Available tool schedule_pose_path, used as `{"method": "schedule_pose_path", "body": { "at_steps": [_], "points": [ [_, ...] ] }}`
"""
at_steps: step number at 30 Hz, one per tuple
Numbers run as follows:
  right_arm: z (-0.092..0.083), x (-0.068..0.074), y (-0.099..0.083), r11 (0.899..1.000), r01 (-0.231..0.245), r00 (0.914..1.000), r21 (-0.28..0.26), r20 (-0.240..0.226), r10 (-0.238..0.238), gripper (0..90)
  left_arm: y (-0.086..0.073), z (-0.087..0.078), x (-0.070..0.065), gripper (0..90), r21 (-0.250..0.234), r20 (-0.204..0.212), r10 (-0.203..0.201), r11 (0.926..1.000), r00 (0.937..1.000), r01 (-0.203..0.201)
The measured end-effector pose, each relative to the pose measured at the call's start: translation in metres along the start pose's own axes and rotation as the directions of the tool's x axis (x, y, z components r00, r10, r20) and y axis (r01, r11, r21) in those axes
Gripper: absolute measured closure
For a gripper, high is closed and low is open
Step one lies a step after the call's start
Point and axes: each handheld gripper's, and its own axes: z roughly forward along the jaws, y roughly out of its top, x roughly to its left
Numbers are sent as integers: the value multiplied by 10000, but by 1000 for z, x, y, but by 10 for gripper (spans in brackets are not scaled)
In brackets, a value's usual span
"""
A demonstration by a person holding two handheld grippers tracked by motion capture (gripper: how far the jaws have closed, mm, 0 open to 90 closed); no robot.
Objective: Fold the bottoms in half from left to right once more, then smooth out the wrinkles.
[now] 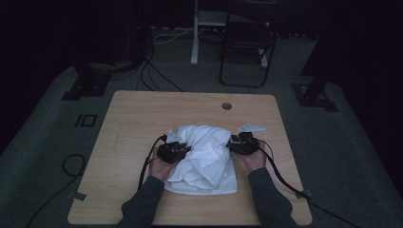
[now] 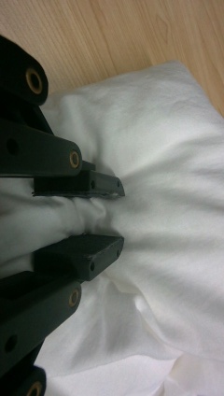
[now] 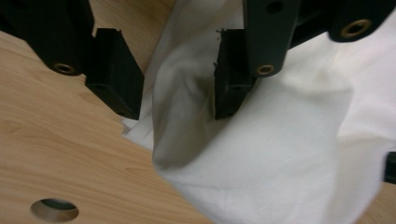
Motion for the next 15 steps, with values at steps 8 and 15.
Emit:
{"method": "schedule_pose_path", "body": {
  "at_steps": [8, 15],
  "points": [
    [-39, 7, -7, 9983, 69, 10000, -584, -15, -70, 461, -1, -1, 0, 700, -178, -17, -142, 9997, 9999, 141],
    [-66, 24, -14, 9923, 187, 9996, -1226, -163, -209, 407, -2, -3, 1, 692, -376, 5, -339, 9987, 9994, 339]
  ]
}}
